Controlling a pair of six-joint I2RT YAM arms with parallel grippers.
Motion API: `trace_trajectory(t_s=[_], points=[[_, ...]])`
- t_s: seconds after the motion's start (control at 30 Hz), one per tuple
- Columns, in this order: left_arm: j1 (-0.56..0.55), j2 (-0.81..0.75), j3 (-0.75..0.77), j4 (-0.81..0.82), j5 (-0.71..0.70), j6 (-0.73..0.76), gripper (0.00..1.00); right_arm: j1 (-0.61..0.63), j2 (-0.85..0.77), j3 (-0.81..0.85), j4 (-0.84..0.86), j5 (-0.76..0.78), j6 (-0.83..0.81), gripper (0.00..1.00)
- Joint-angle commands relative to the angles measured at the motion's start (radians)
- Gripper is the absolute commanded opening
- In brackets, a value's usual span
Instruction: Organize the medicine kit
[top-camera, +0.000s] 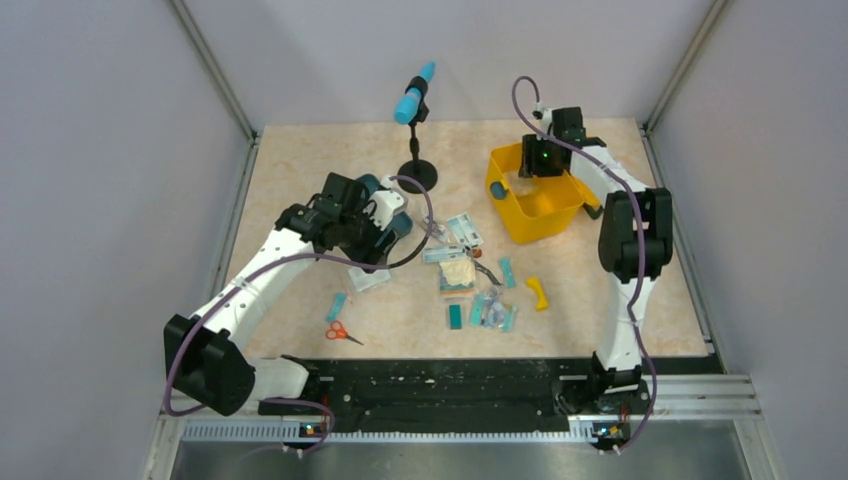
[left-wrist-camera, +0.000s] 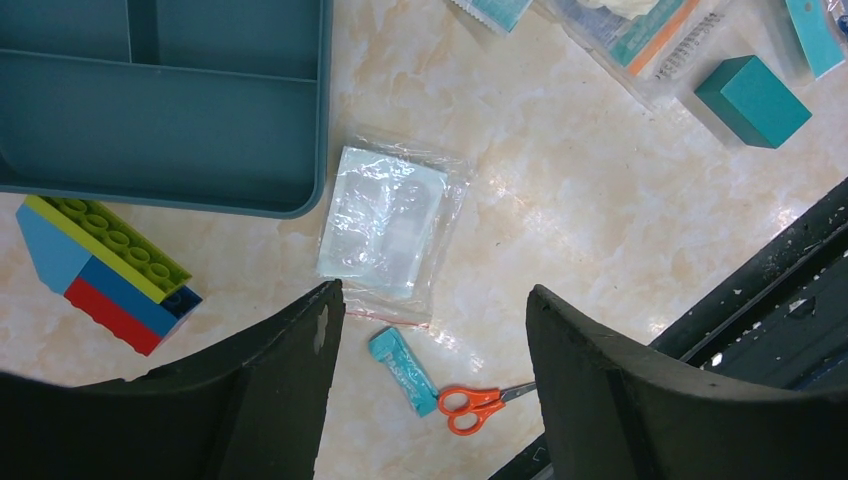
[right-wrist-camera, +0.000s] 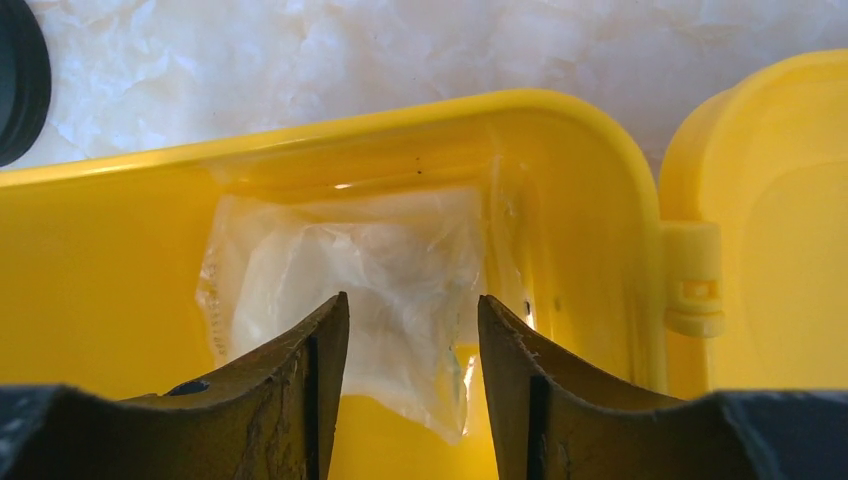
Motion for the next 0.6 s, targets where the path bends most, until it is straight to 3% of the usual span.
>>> trace_trajectory(t_s=[0.0,0.37,0.57], points=[[0.004,0.001,0.014,0.030,-0.018,0.018,0.72,0.032,-0.082,0.058,0.034,0.023,-0.014,0.50],[0.015,0.060,-0.063,0.048,-0.080,0.029,0.72,0.059,-0.288,-0.018,0.003,-0.169,0.016,0.50],[0.015,0.129,-0.118,0.084,-0.058,0.096,0.63,0.059,-0.464,-0.176,0.003,-0.196,-0.005,0.50]])
